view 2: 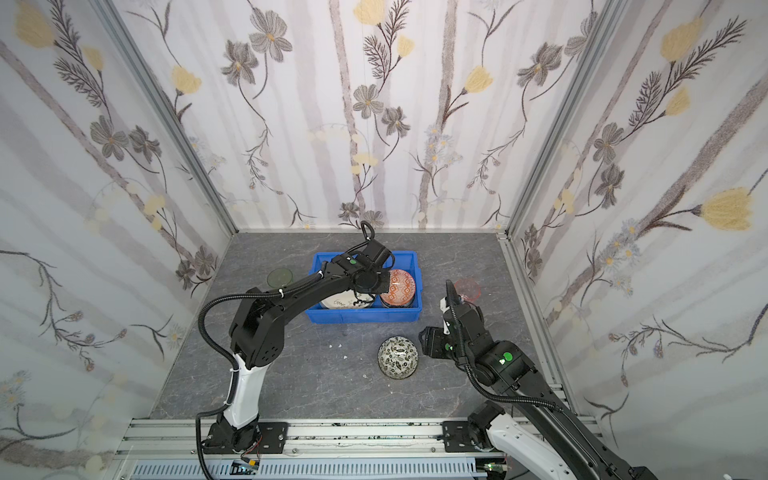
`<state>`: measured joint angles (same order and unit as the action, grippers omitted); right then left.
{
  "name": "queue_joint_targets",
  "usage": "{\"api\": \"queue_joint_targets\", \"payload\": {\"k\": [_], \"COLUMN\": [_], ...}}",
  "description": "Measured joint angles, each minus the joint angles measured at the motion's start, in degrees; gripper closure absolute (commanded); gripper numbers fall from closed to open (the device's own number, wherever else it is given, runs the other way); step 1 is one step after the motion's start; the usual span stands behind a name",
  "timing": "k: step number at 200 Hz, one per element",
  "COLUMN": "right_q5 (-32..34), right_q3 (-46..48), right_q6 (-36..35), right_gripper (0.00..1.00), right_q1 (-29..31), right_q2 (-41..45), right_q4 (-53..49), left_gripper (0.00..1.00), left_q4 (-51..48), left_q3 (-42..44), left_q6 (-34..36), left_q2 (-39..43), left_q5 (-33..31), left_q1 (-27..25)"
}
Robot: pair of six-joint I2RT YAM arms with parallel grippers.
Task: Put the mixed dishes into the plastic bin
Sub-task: 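Lower the orange bowls into the bin with the left gripper while the right waits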
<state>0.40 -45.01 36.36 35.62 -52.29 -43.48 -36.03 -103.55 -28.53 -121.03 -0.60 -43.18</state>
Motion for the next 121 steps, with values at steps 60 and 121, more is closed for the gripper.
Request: {"api": "queue_joint_targets", "payload": {"k": [60,121], "right_q5": [-0.3,-0.7], "right_q3": [0.6,0.7], "right_q6": [0.0,-0.4], "right_gripper": [0.33,0.33], "right_q1": [-0.4,-0.6], "right_q2": [-0.2,-0.3], "right_q4": [0.2,0.4], "left_gripper": [0.98,0.89], "left_q4": [-0.2,-0.3], "left_q3": [0.4,0.4], "left_q6": [0.0,0.0], "left_q2": [0.0,0.0], "left_q5": [0.0,0.9], "left_q1": [0.0,-0.1]}}
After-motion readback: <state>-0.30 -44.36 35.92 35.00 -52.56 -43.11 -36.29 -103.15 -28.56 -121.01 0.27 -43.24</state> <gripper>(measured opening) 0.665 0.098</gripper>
